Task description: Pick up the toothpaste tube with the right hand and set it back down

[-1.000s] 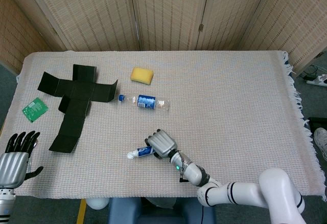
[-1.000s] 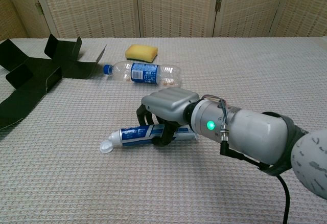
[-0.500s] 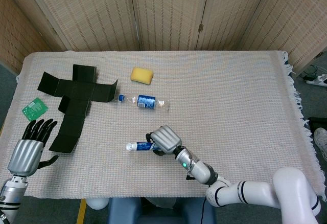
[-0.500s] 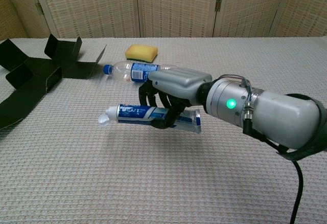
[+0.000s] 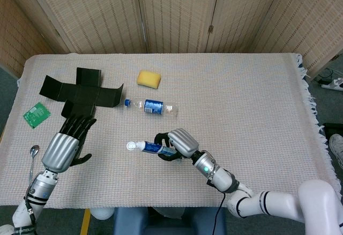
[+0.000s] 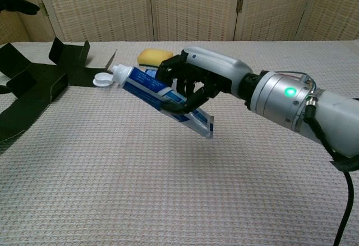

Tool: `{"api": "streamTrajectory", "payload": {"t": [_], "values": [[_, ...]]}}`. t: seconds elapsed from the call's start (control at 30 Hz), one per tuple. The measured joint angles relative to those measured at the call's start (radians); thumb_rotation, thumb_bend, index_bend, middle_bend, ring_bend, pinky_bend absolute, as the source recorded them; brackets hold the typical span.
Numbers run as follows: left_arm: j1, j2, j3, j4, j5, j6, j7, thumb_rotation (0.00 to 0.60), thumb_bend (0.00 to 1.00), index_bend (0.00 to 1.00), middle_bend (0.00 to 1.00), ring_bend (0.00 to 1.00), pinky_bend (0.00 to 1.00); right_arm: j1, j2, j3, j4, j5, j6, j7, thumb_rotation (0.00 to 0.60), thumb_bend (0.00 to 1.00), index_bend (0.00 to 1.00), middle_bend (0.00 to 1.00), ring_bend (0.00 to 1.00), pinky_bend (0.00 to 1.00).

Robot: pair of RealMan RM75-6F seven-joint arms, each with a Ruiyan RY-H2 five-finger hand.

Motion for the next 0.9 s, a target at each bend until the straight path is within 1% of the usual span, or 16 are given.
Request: {"api": "streamTrajectory", "payload": {"t": [0.13, 0.23, 0.3, 0.57, 0.9], "values": [[-0.027, -0.019, -0.004, -0.026, 0.008, -0.017, 0.019, 0.6, 0.2, 0.0, 0.1, 0.09, 0.0, -0.007, -0.013, -0.004, 0.041, -0.05, 0.031, 0.167, 0.6, 0.7, 0.74, 0.66, 0.69, 0.57], [-0.048, -0.036, -0.007, -0.046, 0.018, -0.029, 0.036, 0.6, 0.19, 0.0, 0.1, 0.09, 0.0, -0.006, -0.027, -0.008, 0.072, -0.076, 0.043, 0.251, 0.6, 0.7, 0.74, 0.66, 0.69, 0.57], [-0.061, -0.047, -0.009, -0.057, 0.022, -0.038, 0.049, 0.6, 0.19, 0.0, 0.1, 0.09, 0.0, -0.003, -0.039, -0.012, 0.089, -0.09, 0.046, 0.28, 0.6, 0.69, 0.75, 0.66, 0.69, 0.58], [-0.106, -0.104, -0.017, -0.078, 0.023, -0.065, 0.092, 0.6, 0.2, 0.0, 0.1, 0.09, 0.0, 0.011, -0.067, -0.02, 0.098, -0.102, 0.043, 0.328, 0.6, 0.7, 0.75, 0.67, 0.7, 0.58], [-0.137, -0.154, -0.027, -0.082, 0.005, -0.069, 0.106, 0.6, 0.21, 0.0, 0.1, 0.09, 0.0, 0.022, -0.065, -0.034, 0.075, -0.103, 0.016, 0.319, 0.6, 0.7, 0.77, 0.68, 0.71, 0.59]]}}
